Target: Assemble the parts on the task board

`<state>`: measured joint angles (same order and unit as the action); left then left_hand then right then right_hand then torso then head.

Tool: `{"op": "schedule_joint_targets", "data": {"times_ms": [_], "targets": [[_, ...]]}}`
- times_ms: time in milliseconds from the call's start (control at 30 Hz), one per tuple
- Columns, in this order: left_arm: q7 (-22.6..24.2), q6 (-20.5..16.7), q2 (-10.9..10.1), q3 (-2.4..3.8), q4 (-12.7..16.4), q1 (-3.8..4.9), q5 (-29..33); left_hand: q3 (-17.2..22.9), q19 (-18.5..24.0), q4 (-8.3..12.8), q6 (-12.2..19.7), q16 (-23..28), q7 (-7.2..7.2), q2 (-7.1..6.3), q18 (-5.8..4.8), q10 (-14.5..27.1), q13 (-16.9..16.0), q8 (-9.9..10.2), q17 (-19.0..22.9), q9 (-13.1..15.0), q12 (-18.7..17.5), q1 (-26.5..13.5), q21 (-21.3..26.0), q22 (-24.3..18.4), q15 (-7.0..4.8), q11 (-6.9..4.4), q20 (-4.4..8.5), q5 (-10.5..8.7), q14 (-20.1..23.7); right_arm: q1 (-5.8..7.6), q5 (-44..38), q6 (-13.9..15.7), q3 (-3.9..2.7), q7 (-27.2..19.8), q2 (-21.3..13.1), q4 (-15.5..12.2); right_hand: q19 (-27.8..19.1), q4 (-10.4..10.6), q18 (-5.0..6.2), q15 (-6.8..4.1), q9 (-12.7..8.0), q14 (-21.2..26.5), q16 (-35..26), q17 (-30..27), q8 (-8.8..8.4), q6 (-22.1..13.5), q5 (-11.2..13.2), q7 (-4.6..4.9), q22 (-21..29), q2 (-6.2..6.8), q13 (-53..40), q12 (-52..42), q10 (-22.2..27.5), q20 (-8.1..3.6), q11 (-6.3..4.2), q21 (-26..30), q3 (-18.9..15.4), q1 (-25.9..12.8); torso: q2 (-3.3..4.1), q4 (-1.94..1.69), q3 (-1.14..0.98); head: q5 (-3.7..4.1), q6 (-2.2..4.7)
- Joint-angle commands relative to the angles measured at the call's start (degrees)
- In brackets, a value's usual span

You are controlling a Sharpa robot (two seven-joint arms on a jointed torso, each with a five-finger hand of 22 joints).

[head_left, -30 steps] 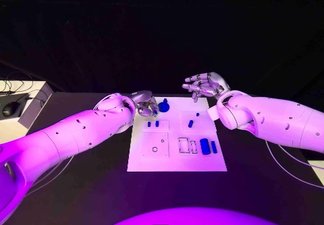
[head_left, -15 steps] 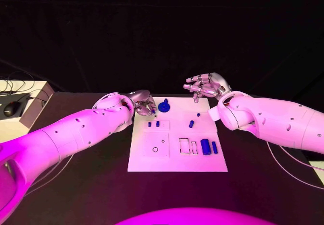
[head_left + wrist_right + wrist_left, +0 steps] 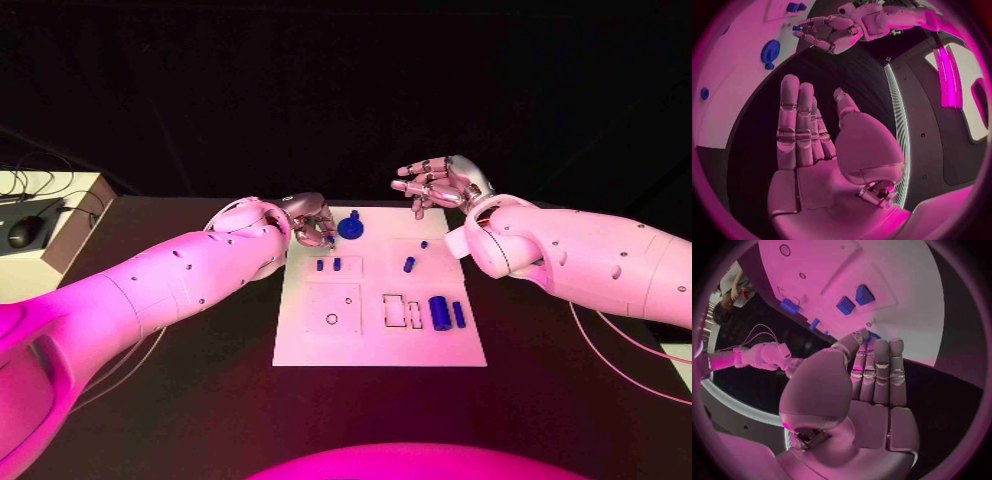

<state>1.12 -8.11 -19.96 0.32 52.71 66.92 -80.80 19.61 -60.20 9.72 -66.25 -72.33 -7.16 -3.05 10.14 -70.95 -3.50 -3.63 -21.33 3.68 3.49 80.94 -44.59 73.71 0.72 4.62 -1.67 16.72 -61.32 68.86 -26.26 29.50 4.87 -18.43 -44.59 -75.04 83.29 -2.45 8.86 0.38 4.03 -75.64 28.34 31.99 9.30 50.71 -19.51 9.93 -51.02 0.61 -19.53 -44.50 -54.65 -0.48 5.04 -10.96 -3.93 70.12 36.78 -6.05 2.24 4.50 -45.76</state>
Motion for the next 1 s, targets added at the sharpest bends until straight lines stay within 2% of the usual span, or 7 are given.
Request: {"op": "schedule_joint_targets", "data": {"times_ms": [33,433,1000], "targets": [[0.45,1.17,0.28,-0.01,-0.17,0.01,0.08,-0.15,-0.52,-0.04,0.15,0.38,-0.38,-0.24,0.87,0.26,-0.06,0.11,-0.05,-0.03,0.03,-0.01,0.30,0.00,0.05,0.09,0.04,-0.18,-0.29,0.00,0.04,-0.49,-0.05,-0.65,0.06,-0.02,-0.38,-0.05,0.63,0.00,-0.02,0.26,0.32,0.09,-0.34,0.18,-0.19,0.43,-0.05,-0.44,0.08,0.08,0.16,-0.02,-0.44,-0.27,0.06,-0.08,-0.04,-0.07,0.02,0.13,-0.19],[0.61,1.54,0.87,-0.67,-0.89,-0.22,0.29,-0.05,-0.52,-0.10,0.19,0.38,-0.44,-0.14,0.87,0.32,-0.07,0.12,-0.21,-0.04,0.03,0.08,0.29,0.09,0.07,0.12,0.07,-0.18,-0.27,0.00,0.04,-0.48,-0.05,-0.66,0.09,-0.08,-0.38,-0.05,0.63,0.00,-0.02,0.26,0.32,0.09,-0.34,0.18,-0.19,0.43,-0.05,-0.44,0.08,0.08,0.16,-0.02,-0.44,-0.27,0.06,-0.08,-0.03,-0.03,0.07,0.21,-0.39],[0.42,2.08,1.21,-0.95,-1.50,-0.46,0.36,0.07,-0.45,-0.08,0.27,0.42,-0.47,-0.16,0.85,0.36,-0.08,0.10,-0.37,-0.03,0.04,0.12,0.29,0.23,0.09,0.15,0.10,-0.21,-0.18,0.00,0.04,-0.49,-0.05,-0.66,0.11,-0.12,-0.38,-0.05,0.63,0.00,-0.02,0.26,0.32,0.09,-0.34,0.18,-0.19,0.43,-0.05,-0.44,0.08,0.08,0.16,-0.02,-0.44,-0.27,0.06,-0.08,-0.01,-0.04,0.10,0.27,-0.60]]}}
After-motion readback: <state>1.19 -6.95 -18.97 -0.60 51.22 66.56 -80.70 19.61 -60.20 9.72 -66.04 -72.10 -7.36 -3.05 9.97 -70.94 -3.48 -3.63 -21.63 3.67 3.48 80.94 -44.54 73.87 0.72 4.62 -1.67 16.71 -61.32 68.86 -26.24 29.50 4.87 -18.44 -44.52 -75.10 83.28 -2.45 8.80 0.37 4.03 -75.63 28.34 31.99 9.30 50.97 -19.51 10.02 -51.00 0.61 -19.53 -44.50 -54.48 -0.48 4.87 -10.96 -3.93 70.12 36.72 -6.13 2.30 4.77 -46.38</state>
